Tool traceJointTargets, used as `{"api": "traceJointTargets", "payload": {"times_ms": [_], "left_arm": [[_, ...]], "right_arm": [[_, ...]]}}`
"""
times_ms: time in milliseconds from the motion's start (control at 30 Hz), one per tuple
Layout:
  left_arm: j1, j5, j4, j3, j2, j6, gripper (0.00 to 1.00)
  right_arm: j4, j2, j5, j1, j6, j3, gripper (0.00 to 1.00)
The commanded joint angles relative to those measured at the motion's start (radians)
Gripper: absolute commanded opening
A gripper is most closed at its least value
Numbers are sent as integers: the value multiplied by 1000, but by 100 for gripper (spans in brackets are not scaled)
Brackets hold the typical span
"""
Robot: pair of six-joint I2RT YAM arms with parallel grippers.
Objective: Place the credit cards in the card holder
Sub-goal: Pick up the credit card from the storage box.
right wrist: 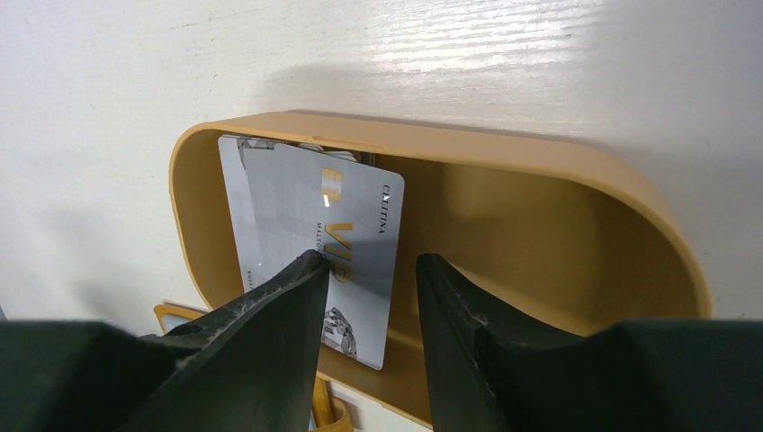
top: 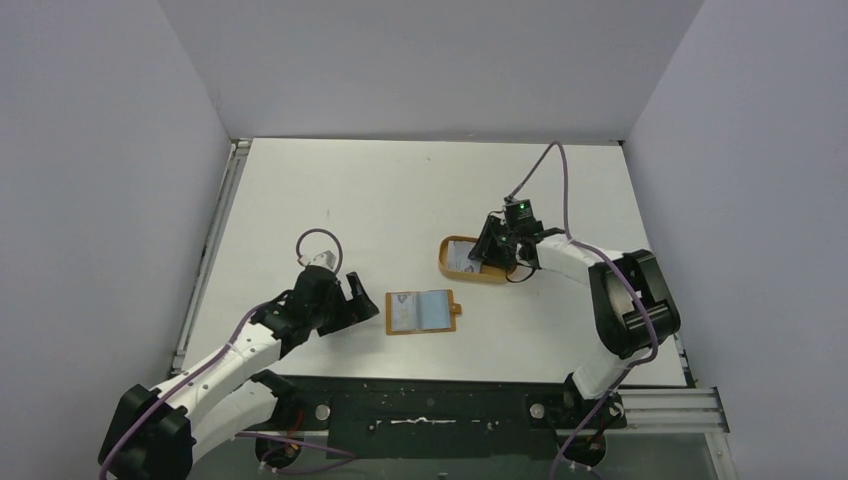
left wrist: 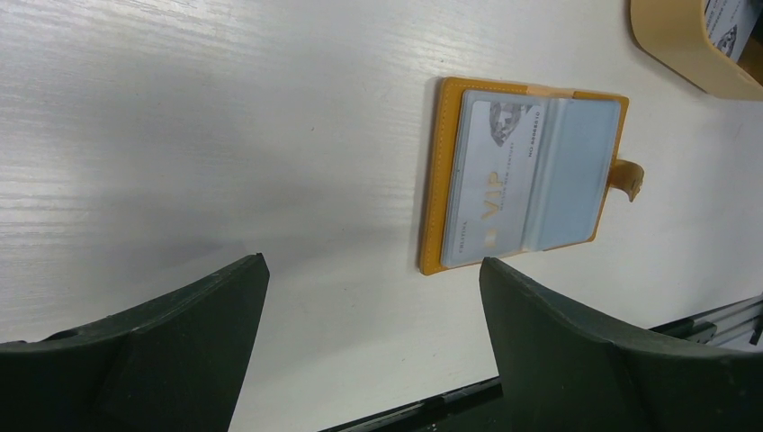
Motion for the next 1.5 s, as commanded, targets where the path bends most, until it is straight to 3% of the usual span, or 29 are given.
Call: {"api": "traceJointTargets", "payload": {"times_ms": [0, 433, 900, 1067, 1200, 1467], "left_arm": [[4, 16, 62, 3, 6, 3, 86], [4, 19, 55, 5, 4, 2, 85], [3, 22, 55, -3, -4, -4, 83], [4, 10, 32, 11, -22, 0, 83], [4, 5, 11, 30, -38, 8, 83], [4, -6, -24, 76, -47, 21, 83]], "right_arm": [[40, -52, 18, -7, 5, -17, 39], [43, -112, 37, -23, 21, -58, 23], [22, -191, 37, -39, 41, -84, 0], [-55, -286, 55, -52, 141, -75, 0], [-232, -355, 68, -54, 251, 0, 0], [-352, -465, -114, -75, 385, 50, 0]]}}
